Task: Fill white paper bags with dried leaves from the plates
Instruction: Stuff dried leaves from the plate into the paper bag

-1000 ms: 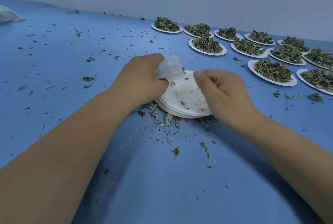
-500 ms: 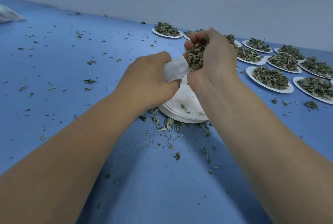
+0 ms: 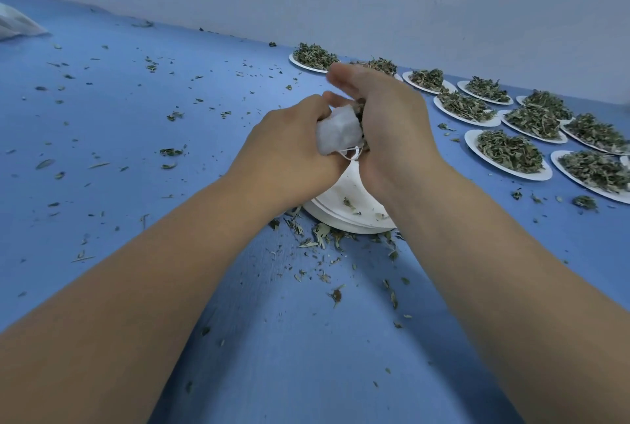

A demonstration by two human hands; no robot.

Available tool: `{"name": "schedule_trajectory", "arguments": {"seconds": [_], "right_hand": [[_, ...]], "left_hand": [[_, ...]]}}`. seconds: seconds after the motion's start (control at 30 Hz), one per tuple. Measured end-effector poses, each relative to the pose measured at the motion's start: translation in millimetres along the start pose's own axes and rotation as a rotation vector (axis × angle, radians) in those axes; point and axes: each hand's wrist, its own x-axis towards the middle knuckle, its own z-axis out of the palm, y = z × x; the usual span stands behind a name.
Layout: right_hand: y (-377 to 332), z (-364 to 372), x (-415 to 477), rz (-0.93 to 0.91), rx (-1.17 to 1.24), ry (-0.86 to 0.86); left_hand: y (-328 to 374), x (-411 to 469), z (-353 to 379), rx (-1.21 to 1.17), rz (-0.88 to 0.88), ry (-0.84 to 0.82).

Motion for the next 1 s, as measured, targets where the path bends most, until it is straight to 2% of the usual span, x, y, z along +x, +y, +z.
{"name": "schedule_trajectory", "arguments": {"seconds": [0.07, 0.2, 0.33, 0.43, 0.57, 0.8, 1.0], "right_hand": [[-1.3, -2.5, 0.3, 0.043, -0.072, -0.072], [-3.3, -5.0, 3.0, 0.034, 0.053, -0.11], [0.0, -8.1, 1.4, -0.062, 0.135, -0.173], [3.8, -11.2, 0.0, -0.097, 0.194, -0.218], [7.1, -18.0, 4.0, -0.134, 0.249, -0.208], [12.4, -29.0, -0.9, -0.351, -0.149, -0.206], [-1.7, -45.9, -0.9, -0.409, -0.421, -0.376]], "left_hand": [[1.3, -0.6, -0.1, -0.027, -0.002, -0.013], [3.6, -1.1, 0.5, -0.007, 0.02, 0.003], [3.6, 1.0, 0.3, -0.017, 0.024, 0.058], [4.4, 1.1, -1.0, -0.114, 0.012, 0.084], [6.3, 1.2, -1.1, -0.147, -0.013, 0.103], [3.2, 4.4, -1.2, -0.197, -0.067, 0.124], [0.4, 6.8, -2.8, -0.24, -0.082, 0.148]]}}
